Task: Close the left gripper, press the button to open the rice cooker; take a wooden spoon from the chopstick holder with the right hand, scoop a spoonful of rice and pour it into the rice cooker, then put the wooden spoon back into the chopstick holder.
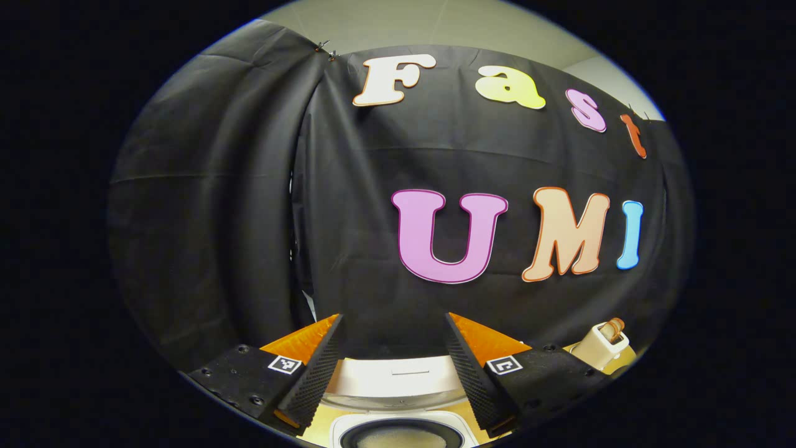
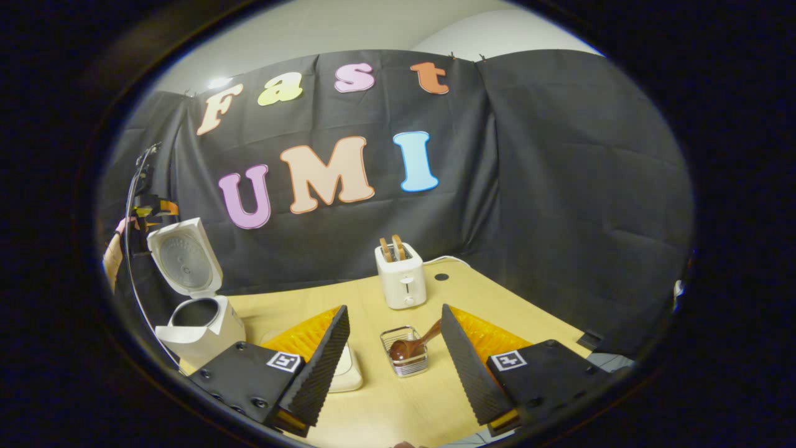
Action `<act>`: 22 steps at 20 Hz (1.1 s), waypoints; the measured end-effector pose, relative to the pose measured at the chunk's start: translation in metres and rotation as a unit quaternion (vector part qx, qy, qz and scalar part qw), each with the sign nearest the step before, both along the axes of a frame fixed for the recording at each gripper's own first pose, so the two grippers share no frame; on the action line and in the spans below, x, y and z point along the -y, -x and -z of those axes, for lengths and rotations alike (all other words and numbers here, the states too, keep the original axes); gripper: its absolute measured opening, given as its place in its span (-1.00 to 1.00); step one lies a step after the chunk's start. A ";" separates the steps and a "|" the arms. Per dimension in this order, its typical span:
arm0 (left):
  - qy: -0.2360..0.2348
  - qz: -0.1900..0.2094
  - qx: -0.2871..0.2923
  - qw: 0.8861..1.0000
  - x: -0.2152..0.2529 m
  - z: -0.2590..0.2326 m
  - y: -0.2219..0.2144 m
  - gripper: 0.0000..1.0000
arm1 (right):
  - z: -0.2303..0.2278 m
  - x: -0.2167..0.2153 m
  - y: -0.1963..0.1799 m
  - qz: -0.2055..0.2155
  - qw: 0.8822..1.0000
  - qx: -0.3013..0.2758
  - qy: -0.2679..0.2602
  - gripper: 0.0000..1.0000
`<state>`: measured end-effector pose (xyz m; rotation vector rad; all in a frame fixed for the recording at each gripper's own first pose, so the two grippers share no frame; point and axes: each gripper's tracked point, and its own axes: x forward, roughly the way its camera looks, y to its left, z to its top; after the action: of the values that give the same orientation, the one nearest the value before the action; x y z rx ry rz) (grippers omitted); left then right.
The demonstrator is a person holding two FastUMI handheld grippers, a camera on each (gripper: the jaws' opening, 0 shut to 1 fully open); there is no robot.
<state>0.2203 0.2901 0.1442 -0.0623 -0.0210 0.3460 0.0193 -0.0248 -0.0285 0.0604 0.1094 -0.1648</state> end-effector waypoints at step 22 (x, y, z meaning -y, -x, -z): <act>-0.019 -0.016 -0.002 1.000 0.022 0.041 0.040 0.77 | 0.002 0.014 0.017 -0.013 1.000 0.003 -0.001 0.84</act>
<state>0.1803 0.2684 0.1028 -0.0229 -0.0252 0.3767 0.0018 -0.0387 -0.0305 0.0610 0.1047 -0.1382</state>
